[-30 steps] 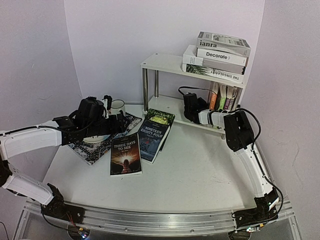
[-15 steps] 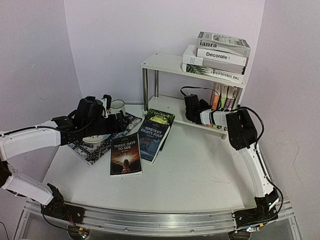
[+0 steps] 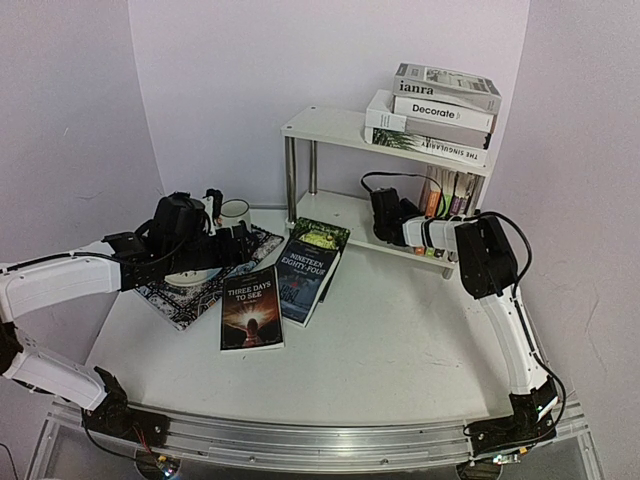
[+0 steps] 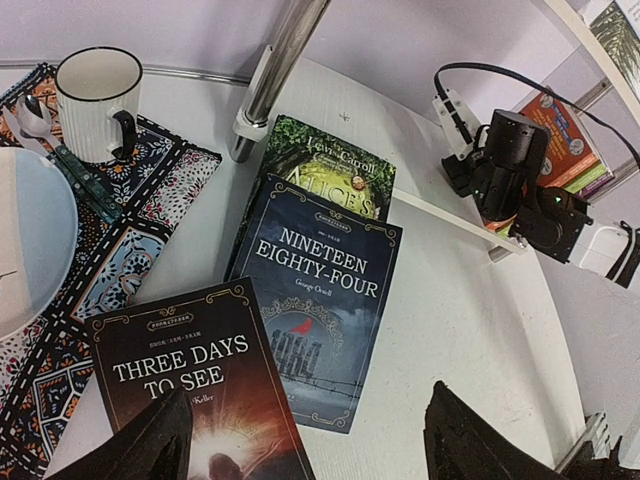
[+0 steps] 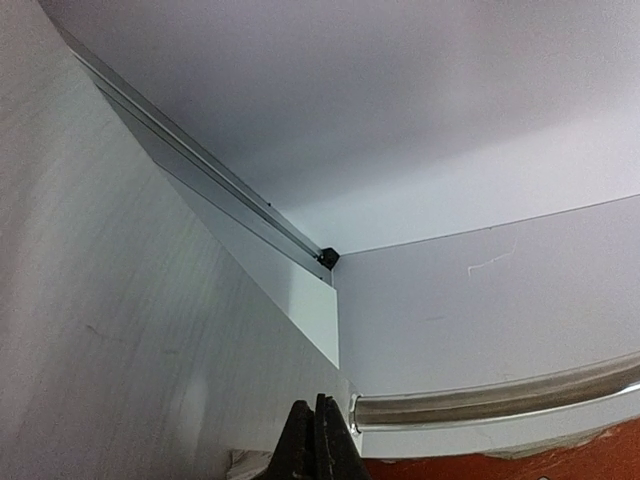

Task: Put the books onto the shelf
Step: Adjust the book on the shelf, then pick up the book from the book pile.

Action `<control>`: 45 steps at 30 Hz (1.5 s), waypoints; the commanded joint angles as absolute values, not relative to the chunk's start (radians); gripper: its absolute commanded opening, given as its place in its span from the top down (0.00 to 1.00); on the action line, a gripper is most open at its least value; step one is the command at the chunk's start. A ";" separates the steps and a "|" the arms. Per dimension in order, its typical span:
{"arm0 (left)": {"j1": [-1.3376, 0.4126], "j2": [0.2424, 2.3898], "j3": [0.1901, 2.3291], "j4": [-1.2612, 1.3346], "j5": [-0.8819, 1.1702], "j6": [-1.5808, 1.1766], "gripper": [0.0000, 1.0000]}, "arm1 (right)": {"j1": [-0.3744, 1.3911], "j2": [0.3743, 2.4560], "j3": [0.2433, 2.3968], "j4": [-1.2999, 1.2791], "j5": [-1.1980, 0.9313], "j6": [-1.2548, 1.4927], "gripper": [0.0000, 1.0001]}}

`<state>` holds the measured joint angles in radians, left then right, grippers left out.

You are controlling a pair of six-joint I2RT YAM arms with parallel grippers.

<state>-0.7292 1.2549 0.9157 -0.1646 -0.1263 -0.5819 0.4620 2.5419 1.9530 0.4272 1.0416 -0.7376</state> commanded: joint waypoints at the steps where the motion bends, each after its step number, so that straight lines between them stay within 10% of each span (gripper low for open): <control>1: -0.724 1.219 0.923 -0.138 -0.144 -0.585 0.19 | 0.488 2.483 2.026 0.373 0.903 -0.710 0.99; 29: -0.651 1.238 0.876 -0.163 -0.102 -0.657 0.15 | 0.749 2.044 1.622 0.215 0.598 -0.349 0.98; 45: -0.470 1.325 0.717 -0.168 0.170 -0.751 0.11 | 0.897 1.821 1.363 0.082 0.039 0.472 0.40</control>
<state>-0.4964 1.3148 0.7502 -0.1782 0.0992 -0.7224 0.8976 1.8497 1.3951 0.1096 0.2633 0.1413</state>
